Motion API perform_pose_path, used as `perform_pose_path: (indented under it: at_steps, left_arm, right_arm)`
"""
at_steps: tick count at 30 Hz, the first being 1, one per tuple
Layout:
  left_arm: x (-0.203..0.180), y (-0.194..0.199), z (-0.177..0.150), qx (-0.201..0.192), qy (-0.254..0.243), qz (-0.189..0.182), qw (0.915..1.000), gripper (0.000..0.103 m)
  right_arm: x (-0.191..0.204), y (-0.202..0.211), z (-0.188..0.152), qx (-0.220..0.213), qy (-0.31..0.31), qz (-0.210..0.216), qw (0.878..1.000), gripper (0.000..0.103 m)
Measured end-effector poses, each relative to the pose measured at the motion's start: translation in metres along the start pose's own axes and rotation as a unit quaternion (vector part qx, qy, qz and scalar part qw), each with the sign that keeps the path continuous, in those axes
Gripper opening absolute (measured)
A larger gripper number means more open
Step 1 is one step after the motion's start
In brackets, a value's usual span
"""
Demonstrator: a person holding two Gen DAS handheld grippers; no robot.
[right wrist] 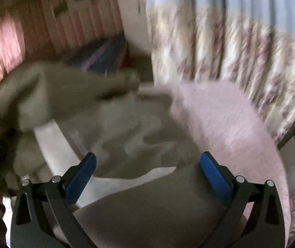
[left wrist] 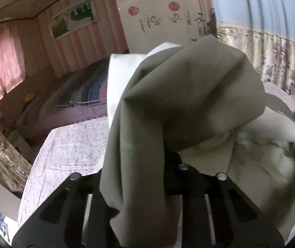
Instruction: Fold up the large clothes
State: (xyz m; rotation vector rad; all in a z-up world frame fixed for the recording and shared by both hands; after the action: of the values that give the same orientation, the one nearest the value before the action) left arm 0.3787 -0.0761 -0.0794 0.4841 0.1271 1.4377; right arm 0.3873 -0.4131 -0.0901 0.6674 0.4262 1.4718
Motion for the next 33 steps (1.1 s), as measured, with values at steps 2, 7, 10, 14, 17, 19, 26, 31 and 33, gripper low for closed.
perform_pose_path:
  at_steps: [2,7,10,14,17,19,26,31,33]
  left_arm:
    - [0.008,-0.004,0.000,0.001,0.007,0.008,0.9999,0.014]
    - [0.039,-0.009,0.006,-0.005,0.023,0.032,0.9992,0.006]
    - [0.075,-0.002,0.025,-0.034,0.050,0.068,0.9959,0.004]
    - [0.124,-0.005,0.051,-0.047,0.073,0.109,0.9903,0.004]
    - [0.154,-0.013,0.057,-0.048,0.083,0.136,0.9860,0.004]
    - [0.173,-0.020,0.058,-0.047,0.089,0.160,0.9820,0.004]
    - [0.176,-0.042,0.031,-0.003,0.078,0.149,0.9858,0.025]
    - [0.142,0.002,0.015,-0.036,0.079,0.123,0.9886,0.096]
    - [0.118,0.026,0.003,-0.041,0.071,0.095,0.9921,0.099]
  right_arm:
    - [0.012,-0.012,-0.008,0.018,0.010,0.018,1.000,0.064]
    - [0.022,-0.010,0.000,-0.017,0.009,0.009,1.000,0.003]
    - [0.015,0.015,0.033,-0.085,0.008,-0.013,0.996,0.002]
    - [0.018,0.036,0.074,-0.153,0.035,-0.037,0.987,0.002]
    - [0.016,0.035,0.101,-0.190,0.051,-0.070,0.978,0.002]
    - [0.012,0.022,0.114,-0.194,0.049,-0.069,0.977,0.003]
    - [0.019,0.009,0.103,-0.158,0.030,-0.049,0.986,0.091]
    - [0.056,0.076,0.055,-0.163,0.023,0.011,0.986,0.093]
    - [0.075,0.099,0.021,-0.164,0.037,0.019,0.986,0.097]
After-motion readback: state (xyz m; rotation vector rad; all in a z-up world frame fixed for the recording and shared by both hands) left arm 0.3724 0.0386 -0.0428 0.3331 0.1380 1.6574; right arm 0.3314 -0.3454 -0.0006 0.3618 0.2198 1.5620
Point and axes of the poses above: each gripper's, at about its wrist camera, not at the fingertips, and y roughly against the way its jaws point, x to its left, z to its top, the point moved 6 cm from there along -y, roughly the way its jaws point, and after that the axes turned 13 degrees about -x, right-handed, at the moved point
